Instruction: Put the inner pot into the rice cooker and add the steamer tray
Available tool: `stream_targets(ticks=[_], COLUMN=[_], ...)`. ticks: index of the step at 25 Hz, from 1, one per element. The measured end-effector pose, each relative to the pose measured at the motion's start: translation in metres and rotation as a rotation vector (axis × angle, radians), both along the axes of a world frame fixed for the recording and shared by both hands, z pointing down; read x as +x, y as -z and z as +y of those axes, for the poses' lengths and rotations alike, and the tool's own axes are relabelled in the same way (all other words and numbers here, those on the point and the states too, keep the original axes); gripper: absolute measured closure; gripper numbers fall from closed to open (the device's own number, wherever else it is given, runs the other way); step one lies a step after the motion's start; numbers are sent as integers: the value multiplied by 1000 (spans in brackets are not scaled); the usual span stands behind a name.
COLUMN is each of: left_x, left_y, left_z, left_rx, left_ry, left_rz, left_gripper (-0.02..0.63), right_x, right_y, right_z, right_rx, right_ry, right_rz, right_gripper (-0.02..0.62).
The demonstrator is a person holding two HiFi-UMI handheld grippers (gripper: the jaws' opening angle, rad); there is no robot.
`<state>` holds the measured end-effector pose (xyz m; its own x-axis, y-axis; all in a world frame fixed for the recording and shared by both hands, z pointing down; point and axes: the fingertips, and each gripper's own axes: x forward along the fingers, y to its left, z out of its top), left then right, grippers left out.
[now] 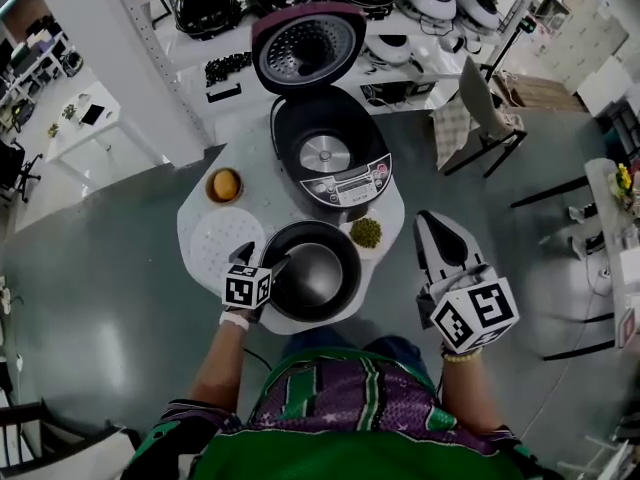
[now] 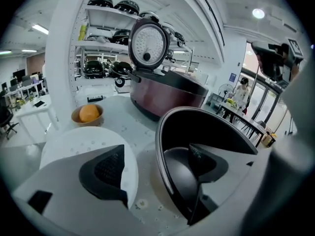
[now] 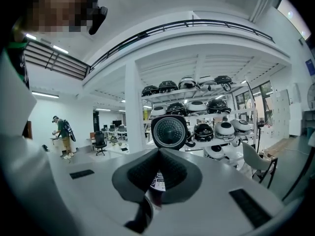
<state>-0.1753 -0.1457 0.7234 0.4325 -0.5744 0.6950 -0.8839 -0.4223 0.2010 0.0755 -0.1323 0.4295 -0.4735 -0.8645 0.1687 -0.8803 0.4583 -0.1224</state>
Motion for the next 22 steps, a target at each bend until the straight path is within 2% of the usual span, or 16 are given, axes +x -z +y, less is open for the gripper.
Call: stream_targets(ticks=[5, 10, 12, 14, 18, 22], left_x=[-4, 3, 3, 3, -1, -5], left_y=[-4, -7, -9, -9, -7, -8], left_z=[1, 4, 8, 9, 6, 5], left_rx=[-18, -47, -63, -78, -105, -111], left_ry=[25, -19, -14, 2, 70, 53], left_rz=[4, -41, -53, -41, 0, -41], left_gripper=[189, 352, 403, 487, 545, 562], right_x=[2, 1, 0, 0, -2, -7], right_y=[2, -1, -2, 0, -1, -10], right_z=[4, 7, 8, 9, 7, 9], right_rx=[-13, -33, -42, -46, -59, -84], right_ry=[-5, 8, 16, 22, 34, 46], right_rz=[6, 12, 15, 16, 25, 29], right_gripper=[589, 589, 589, 589, 589, 589])
